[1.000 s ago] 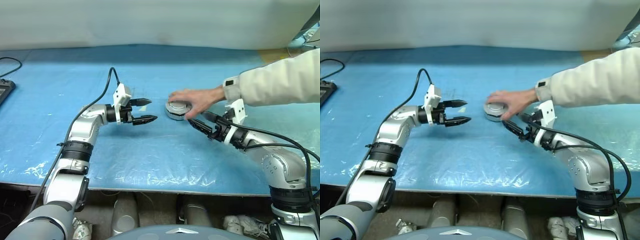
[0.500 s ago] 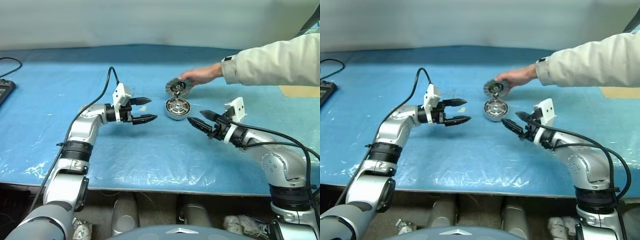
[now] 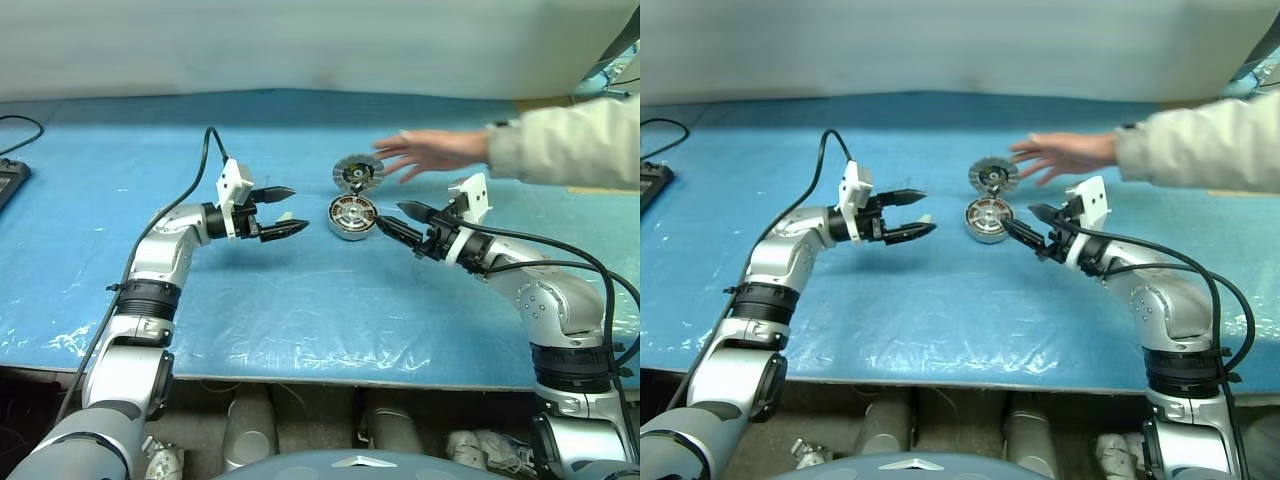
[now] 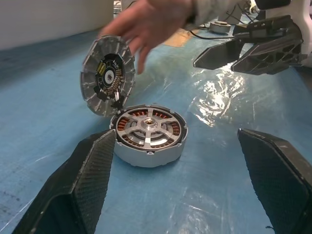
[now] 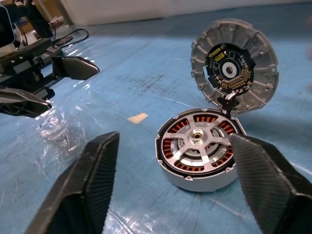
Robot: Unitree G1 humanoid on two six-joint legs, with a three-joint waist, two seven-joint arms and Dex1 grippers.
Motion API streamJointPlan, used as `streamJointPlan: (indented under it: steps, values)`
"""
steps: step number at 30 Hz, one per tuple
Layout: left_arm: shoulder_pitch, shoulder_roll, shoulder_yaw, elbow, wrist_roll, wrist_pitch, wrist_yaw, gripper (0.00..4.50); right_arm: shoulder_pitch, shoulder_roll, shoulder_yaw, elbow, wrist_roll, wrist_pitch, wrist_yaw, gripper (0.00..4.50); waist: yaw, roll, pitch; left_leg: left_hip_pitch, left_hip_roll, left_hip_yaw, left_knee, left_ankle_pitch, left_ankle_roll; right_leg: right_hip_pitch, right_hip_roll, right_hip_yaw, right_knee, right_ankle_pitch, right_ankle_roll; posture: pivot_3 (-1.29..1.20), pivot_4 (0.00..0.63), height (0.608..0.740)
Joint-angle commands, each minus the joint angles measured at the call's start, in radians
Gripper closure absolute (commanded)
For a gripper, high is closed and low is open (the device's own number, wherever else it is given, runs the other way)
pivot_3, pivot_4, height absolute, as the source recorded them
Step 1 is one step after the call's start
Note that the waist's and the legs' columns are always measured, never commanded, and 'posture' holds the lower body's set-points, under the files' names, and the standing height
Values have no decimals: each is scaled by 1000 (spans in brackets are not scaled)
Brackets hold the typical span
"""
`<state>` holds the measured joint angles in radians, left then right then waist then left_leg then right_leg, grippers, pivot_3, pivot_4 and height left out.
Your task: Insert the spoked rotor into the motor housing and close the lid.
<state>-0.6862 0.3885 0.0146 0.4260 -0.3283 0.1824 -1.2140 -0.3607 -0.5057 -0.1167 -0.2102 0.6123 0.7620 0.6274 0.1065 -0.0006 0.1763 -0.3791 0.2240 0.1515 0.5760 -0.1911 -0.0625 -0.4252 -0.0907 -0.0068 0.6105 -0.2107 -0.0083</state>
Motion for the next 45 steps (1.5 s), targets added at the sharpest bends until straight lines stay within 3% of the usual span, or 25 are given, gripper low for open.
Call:
streamJointPlan:
  steps: [1, 4, 8, 18, 23, 30, 40, 45]
  values:
    - [-4, 12, 22, -28, -21, -17, 13, 318, -22, 8, 5, -6, 1, -29, 18, 1977, -4, 0, 0, 0, 0, 0, 0, 0, 0, 0, 0, 0, 0, 0, 0, 0, 150, 740]
    - [0, 11, 26, -35, -25, -14, 27, 318, -50, 18, 20, 33, -25, -59, 24, 3077, -9, 0, 0, 0, 0, 0, 0, 0, 0, 0, 0, 0, 0, 0, 0, 0, 150, 740]
    - [5, 10, 25, -48, -32, -7, 42, 318, -198, 55, 7, 250, -115, -169, -27, 4463, -17, 0, 0, 0, 0, 0, 2, 0, 1, 0, 0, 1, 1, 0, 0, 0, 150, 740]
    - [18, 4, 17, -82, -41, 0, 74, 318, -696, 103, -36, 1063, -270, -533, -36, 4463, -29, 0, 0, -2, -1, 1, 4, 3, 5, -3, 0, 1, 8, 0, -1, 0, 150, 740]
    - [37, 4, 15, -116, -46, 11, 89, 318, -839, 123, -17, 1312, -328, -614, 59, 4463, -35, 0, 0, -9, 0, 1, 5, 3, 6, -12, 1, 1, 12, -2, -3, 0, 150, 740]
    - [67, 34, 28, -152, -58, 41, 90, 318, -823, 164, 72, 1275, -396, -616, 340, 4463, -38, 0, 0, -15, 3, 1, 9, 4, 8, -17, 1, -2, 15, -3, -5, 0, 150, 740]
    - [79, 78, 16, -174, -80, 101, 68, 318, -669, 152, 187, 1053, -477, -587, 482, 4463, -33, 0, 0, -16, 9, 0, 22, 4, 8, -17, 1, -6, 29, -6, -12, 0, 150, 740]
    - [74, 71, 10, -170, -81, 104, 67, 318, -524, 168, 268, 922, -554, -621, 419, 4463, -34, 0, 0, -14, 10, 0, 23, 4, 8, -17, 1, -6, 29, -6, -12, 0, 150, 740]
